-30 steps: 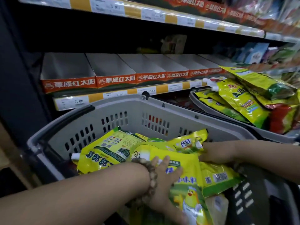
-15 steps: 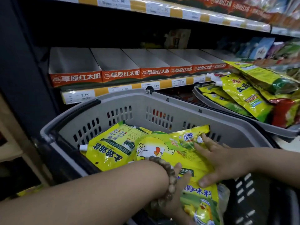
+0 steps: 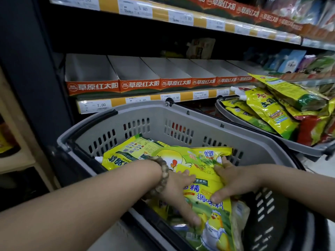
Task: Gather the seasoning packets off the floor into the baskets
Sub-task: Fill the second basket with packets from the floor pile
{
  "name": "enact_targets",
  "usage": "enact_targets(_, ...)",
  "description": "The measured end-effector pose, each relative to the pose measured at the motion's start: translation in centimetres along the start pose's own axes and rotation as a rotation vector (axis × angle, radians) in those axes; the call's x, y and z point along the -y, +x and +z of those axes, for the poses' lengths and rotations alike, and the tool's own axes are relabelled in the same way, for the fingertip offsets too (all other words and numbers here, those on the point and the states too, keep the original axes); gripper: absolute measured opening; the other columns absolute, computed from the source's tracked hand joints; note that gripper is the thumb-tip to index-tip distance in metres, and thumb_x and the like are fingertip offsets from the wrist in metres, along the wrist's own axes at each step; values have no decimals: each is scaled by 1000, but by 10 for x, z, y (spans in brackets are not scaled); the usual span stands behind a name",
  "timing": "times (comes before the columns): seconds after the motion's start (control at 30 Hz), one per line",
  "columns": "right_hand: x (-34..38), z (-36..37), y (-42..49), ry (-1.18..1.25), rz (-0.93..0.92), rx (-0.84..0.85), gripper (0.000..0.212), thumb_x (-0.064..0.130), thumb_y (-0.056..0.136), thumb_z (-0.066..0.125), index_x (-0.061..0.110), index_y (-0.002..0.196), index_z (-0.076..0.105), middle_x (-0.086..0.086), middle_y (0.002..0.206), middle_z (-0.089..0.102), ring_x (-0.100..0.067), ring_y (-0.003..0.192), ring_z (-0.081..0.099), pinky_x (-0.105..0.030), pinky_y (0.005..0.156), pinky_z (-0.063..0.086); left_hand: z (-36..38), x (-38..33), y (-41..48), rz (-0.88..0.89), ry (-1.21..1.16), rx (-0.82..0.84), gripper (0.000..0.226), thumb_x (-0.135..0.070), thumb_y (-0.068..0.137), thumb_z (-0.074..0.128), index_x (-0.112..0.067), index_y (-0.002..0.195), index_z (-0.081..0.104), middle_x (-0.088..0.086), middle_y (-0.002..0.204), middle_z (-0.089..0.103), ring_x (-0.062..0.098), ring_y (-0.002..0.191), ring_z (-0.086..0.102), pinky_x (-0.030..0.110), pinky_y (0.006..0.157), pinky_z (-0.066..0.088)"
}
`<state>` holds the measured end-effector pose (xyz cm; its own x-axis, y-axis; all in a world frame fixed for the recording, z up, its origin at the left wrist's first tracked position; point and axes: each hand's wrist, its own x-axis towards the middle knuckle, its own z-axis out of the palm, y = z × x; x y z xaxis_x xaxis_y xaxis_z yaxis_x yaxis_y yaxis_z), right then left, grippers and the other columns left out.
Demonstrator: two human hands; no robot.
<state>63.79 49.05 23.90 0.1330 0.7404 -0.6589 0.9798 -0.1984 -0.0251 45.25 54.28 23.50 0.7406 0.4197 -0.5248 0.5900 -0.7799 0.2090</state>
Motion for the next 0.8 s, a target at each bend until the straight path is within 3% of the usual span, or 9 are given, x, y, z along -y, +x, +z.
enact_targets(0.07, 4, -3, -7, -2, 9, -151, 150, 96, 33, 47, 22, 151, -8, -13, 155, -22, -28, 147, 0, -39, 119, 11, -16, 6, -23, -31, -81, -67, 98, -54, 80, 63, -28, 150, -2, -7, 158, -4, 15, 145, 10, 28, 115, 13)
enact_targets(0.17, 15, -8, -24, 18, -42, -425, 111, 74, 67, 60, 30, 152, 4, -7, 159, -7, -21, 145, 16, -32, 115, 24, -23, 15, -45, -45, -165, -409, 81, -50, 82, 62, -30, 148, 19, -8, 154, 24, 12, 138, 28, 21, 105, 26)
enact_targets(0.27, 46, -15, -45, 25, -178, -550, 94, 67, 75, 59, 38, 150, 9, 5, 160, 0, -13, 144, 18, -28, 112, 24, -27, 31, -78, -68, -311, -671, 66, -42, 83, 65, -31, 141, 35, -9, 145, 40, 10, 129, 41, 23, 102, 35)
enact_targets(0.4, 124, -29, -74, -49, -395, -678, 84, 62, 79, 57, 40, 148, 14, 11, 159, 7, -10, 142, 21, -31, 112, 28, -7, 59, -144, -180, -374, -839, 59, -40, 80, 67, -30, 134, 44, -11, 134, 49, 7, 120, 49, 26, 102, 40)
enact_targets(0.57, 254, -24, -97, -153, -668, -647, 77, 56, 84, 56, 34, 148, 20, 6, 153, 28, -13, 136, 32, -29, 106, 33, 52, 102, -260, -418, -415, -955, 53, -36, 78, 70, -31, 127, 51, -13, 119, 54, 7, 111, 53, 26, 96, 43)
enact_targets(0.67, 340, 1, -98, -233, -790, -572, 73, 54, 84, 58, 28, 145, 27, -1, 141, 41, -20, 128, 42, -38, 102, 41, 109, 123, -336, -610, -437, -1000, 51, -34, 79, 70, -31, 126, 51, -14, 120, 55, 6, 111, 52, 22, 92, 42)
enact_targets(0.8, 450, 59, -95, -323, -933, -484, 76, 51, 85, 58, 28, 148, 22, -2, 148, 35, -21, 131, 40, -39, 100, 43, 209, 148, -421, -897, -525, -1053, 52, -33, 77, 72, -28, 126, 54, -6, 122, 60, 13, 112, 57, 25, 90, 44)
